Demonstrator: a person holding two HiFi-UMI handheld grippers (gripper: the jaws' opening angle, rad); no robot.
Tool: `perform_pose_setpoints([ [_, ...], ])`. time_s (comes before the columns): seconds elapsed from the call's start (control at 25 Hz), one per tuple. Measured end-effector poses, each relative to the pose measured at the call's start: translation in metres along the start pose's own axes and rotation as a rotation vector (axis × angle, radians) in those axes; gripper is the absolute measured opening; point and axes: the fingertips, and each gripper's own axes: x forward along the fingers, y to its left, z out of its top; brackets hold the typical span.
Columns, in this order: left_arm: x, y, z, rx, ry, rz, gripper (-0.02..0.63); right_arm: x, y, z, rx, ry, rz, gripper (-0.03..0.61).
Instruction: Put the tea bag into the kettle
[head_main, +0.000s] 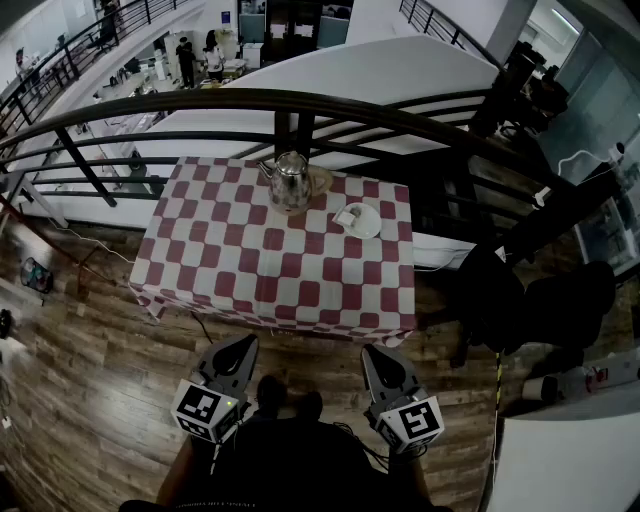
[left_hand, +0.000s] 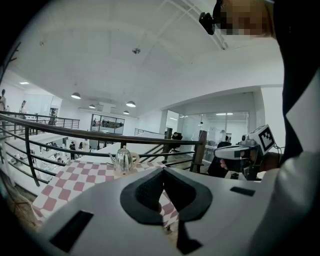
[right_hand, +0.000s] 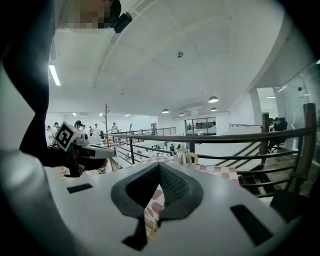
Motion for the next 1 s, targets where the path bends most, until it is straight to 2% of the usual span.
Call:
perform_pose_setpoints([
  [0.32,-0.006,0.006,-0.002,0.003,0.003,-0.008,0.005,0.007,0.012,0.003,-0.004,0.001,0.007,0.015],
  [0.48,-0.008,0.013,-0.005,-0.002,0.008,-0.01,0.005,0.01,0.008,0.009,0.058,-0.064,-0.007,0.017],
  [0.52,-0.009,0.015,-0.005,-0.003,0.008,-0.01,0.005,0.012,0.007,0.01,0.081,-0.08,-0.003,0.028],
  [0.6,-0.009,0.02,-0.005,-0.002,0.007,-0.011,0.005,0.018,0.008,0.012,0.108,-0.089,0.019,0.106],
  [1.0,-0.014,0.059,-0.01,0.005,0.026,-0.032,0.005,0.06,0.031,0.006,0.099,-0.047,0.02,0.106],
])
